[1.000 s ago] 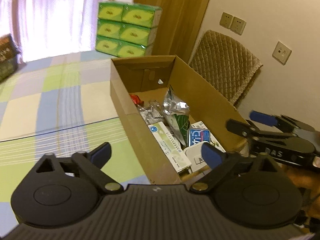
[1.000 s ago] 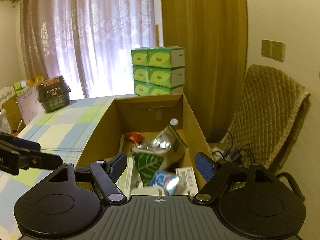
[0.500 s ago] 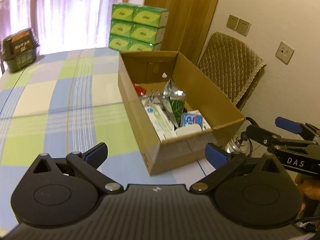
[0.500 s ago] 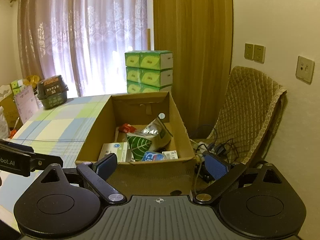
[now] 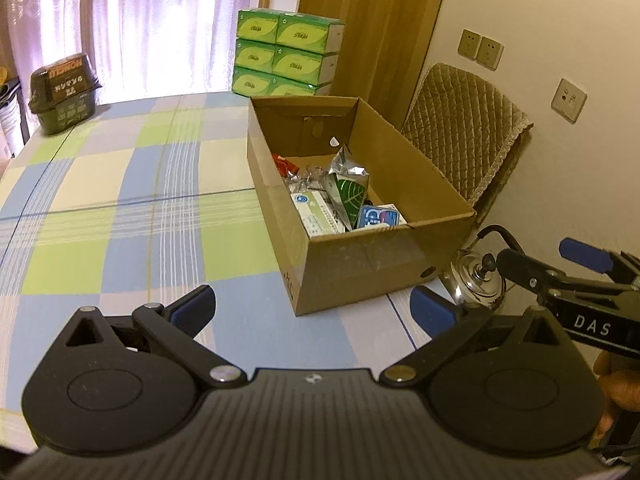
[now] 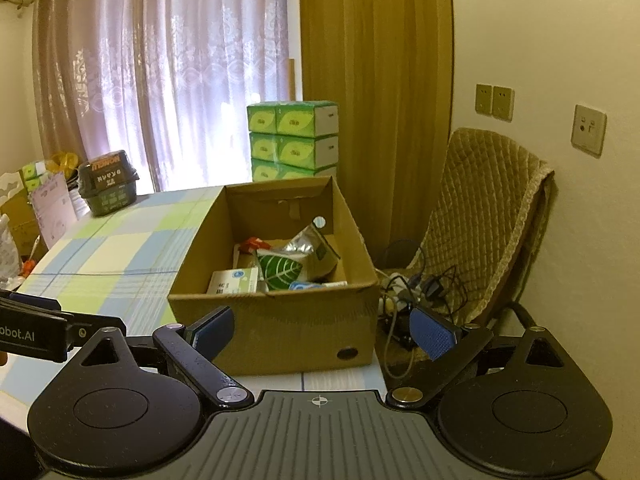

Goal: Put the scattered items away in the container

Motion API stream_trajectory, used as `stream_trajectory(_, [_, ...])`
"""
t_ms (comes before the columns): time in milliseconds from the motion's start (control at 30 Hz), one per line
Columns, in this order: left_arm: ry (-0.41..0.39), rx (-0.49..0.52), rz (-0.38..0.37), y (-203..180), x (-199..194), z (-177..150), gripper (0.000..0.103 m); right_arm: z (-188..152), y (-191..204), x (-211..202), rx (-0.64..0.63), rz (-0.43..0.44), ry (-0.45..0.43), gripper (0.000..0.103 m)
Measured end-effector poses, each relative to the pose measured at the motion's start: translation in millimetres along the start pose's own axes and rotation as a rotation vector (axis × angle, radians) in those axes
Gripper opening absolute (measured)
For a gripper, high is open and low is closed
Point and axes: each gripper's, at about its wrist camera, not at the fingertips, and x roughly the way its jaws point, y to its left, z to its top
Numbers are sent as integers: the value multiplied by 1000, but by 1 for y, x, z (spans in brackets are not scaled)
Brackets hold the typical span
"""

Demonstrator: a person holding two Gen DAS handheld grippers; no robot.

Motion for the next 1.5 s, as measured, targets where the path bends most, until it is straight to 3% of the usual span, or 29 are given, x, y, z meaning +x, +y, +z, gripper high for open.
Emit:
stream_trajectory(600, [-27, -16, 50, -13, -30, -26, 102, -6, 5, -34, 62, 15, 22, 99])
stream_trajectory(1500, [-33, -8, 23, -13, -33, -32, 102, -11, 14, -42, 62, -10, 46, 99])
